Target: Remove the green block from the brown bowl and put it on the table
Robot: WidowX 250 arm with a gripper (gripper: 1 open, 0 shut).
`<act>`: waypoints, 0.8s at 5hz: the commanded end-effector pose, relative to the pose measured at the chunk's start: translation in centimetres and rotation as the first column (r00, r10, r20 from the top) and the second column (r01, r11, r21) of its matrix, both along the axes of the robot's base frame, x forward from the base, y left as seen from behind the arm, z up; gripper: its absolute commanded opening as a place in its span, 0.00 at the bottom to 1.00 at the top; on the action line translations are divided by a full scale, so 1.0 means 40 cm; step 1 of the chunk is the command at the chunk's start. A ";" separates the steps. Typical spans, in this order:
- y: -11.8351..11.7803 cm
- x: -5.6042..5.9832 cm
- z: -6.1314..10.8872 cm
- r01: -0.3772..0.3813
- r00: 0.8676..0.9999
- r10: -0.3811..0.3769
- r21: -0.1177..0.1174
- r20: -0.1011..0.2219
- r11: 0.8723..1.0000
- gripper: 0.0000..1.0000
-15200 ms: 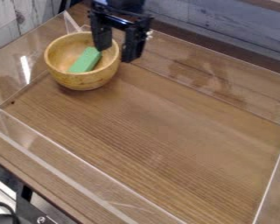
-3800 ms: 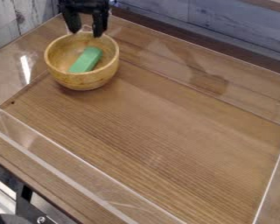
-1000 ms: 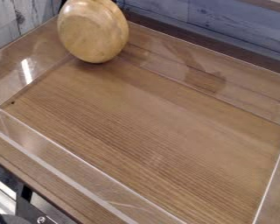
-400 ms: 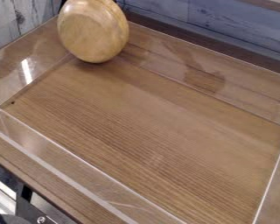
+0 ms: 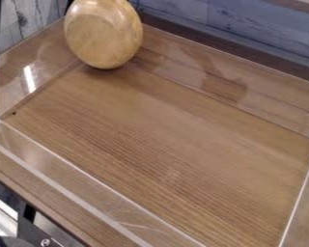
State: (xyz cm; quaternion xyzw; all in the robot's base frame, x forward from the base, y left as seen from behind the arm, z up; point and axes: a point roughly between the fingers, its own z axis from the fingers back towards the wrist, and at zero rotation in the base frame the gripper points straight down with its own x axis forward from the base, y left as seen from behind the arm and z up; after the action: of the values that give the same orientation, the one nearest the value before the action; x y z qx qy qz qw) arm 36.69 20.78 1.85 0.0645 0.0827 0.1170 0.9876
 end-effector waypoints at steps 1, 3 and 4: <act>0.001 -0.026 0.020 0.002 1.000 -0.003 -0.005 -0.015 1.000 0.00; -0.030 -0.044 0.089 0.018 1.000 -0.018 -0.037 0.004 0.999 0.00; -0.105 -0.076 0.069 0.063 0.998 -0.064 -0.034 -0.020 0.997 0.00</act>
State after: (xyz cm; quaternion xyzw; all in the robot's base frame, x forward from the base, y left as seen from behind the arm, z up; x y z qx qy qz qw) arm 33.12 16.51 2.61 0.0420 0.1188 0.0833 0.9885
